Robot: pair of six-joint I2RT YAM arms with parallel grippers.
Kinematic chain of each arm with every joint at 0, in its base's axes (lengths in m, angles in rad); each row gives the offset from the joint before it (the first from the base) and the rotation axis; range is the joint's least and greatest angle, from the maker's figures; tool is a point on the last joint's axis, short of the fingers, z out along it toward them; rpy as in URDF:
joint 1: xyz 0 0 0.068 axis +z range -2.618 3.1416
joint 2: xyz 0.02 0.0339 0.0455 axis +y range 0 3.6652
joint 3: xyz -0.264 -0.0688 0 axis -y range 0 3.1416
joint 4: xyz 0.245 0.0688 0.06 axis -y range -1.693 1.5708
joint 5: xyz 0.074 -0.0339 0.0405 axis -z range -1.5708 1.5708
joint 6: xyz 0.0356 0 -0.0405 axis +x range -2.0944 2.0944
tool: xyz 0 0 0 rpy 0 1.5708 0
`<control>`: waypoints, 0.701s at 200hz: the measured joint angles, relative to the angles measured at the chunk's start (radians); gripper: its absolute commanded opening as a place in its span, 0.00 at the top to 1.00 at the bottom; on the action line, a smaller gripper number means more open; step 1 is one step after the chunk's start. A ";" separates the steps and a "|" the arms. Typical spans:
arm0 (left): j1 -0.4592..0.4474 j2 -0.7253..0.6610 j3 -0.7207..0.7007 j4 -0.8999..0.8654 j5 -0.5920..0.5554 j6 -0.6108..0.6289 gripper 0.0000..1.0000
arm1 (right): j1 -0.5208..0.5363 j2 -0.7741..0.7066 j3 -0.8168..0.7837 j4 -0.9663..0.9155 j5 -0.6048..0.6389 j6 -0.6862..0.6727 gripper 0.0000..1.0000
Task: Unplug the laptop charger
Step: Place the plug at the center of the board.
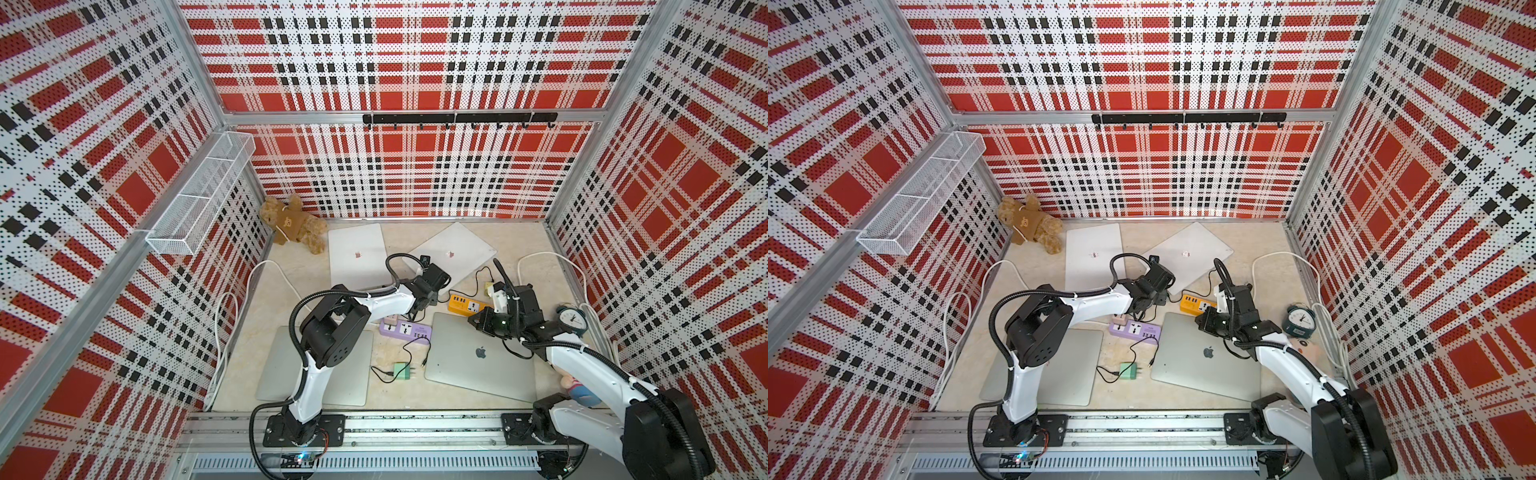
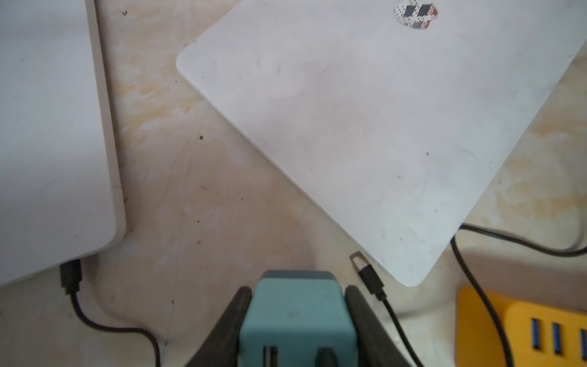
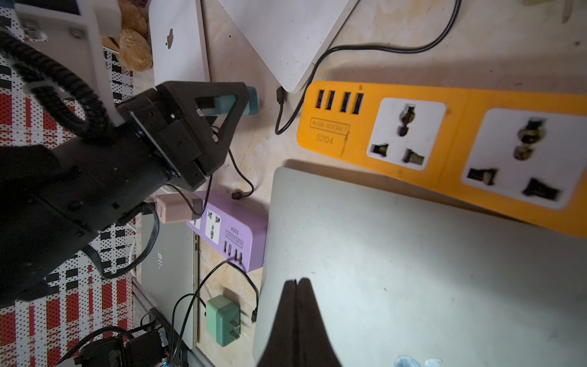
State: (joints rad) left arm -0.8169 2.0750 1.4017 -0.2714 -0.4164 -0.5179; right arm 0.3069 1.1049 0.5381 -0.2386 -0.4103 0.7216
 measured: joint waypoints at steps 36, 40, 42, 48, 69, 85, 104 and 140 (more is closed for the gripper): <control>0.000 0.004 -0.005 0.021 -0.003 0.000 0.69 | -0.001 0.000 -0.001 0.000 0.000 0.000 1.00; 0.000 0.004 -0.006 0.024 -0.003 0.000 0.69 | -0.001 0.000 -0.001 0.000 0.000 0.000 1.00; 0.000 0.004 -0.007 0.026 -0.003 0.000 0.68 | -0.001 0.000 -0.001 0.000 0.000 0.000 1.00; 0.000 0.004 -0.011 0.033 -0.004 -0.001 0.68 | -0.002 0.000 -0.001 0.000 0.000 0.000 1.00; 0.000 0.003 -0.025 0.060 -0.010 -0.005 0.65 | -0.003 0.000 -0.001 0.000 0.000 0.000 1.00; -0.002 0.002 -0.034 0.076 -0.012 -0.008 0.64 | -0.003 0.000 -0.001 0.000 0.000 0.000 1.00; -0.003 0.000 -0.039 0.085 -0.014 -0.010 0.61 | -0.003 0.000 -0.001 0.000 -0.001 0.000 1.00; -0.008 -0.001 -0.043 0.089 -0.023 -0.017 0.56 | -0.003 0.000 -0.001 0.000 -0.001 0.000 1.00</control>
State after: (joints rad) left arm -0.8246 2.0739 1.3586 -0.1825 -0.4393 -0.5346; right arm 0.3042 1.1049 0.5373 -0.2382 -0.4114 0.7219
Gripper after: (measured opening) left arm 0.445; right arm 0.042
